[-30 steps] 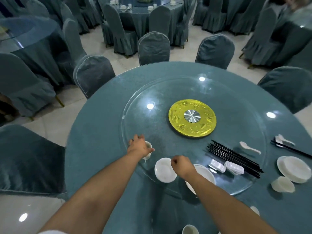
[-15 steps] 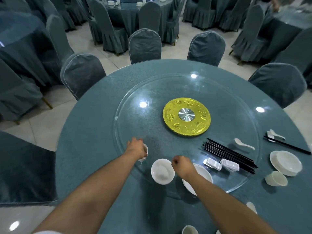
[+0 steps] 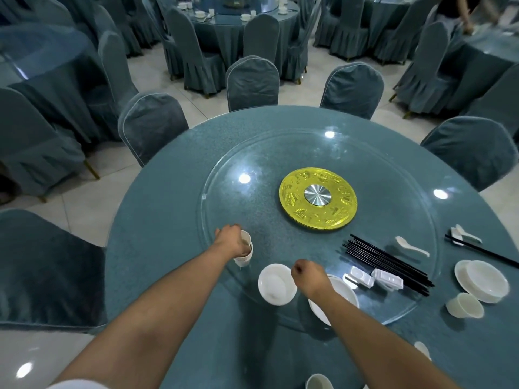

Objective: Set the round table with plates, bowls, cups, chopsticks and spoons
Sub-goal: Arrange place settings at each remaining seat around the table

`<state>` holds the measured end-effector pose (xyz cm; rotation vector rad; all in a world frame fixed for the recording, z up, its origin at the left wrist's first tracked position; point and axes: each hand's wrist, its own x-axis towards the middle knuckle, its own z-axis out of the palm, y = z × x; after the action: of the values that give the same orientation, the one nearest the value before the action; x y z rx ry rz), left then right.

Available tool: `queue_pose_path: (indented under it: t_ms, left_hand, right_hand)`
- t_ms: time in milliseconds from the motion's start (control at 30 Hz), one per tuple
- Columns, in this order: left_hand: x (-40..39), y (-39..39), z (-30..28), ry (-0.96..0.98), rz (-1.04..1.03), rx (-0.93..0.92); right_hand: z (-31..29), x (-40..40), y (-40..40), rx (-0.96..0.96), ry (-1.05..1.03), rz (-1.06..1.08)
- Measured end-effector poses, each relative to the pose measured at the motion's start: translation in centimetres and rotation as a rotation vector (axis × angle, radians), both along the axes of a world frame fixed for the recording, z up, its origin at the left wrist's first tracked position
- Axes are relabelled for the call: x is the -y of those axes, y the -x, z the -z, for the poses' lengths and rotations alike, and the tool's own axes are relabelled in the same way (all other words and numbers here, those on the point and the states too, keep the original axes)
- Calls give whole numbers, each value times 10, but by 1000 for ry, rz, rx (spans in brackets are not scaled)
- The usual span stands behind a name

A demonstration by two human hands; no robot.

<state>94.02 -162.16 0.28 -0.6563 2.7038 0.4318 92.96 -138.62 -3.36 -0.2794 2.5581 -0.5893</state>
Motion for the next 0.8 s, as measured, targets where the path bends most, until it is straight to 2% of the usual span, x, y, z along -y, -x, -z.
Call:
queue_pose_path:
  t_ms: [200, 333, 667, 800]
  left_hand:
    - [12, -20, -27, -96, -110, -130]
    - [31, -46, -37, -123, -194, -154]
    - [89, -125, -5, -96, -334, -39]
    - [100, -145, 14, -98, -313, -13]
  right_hand:
    - [-7, 13, -10, -65, -12, -41]
    - [-8, 30, -25, -72, -8, -55]
    - [5, 82, -60, -68, 5, -183]
    - [15, 90, -65, -66, -4, -186]
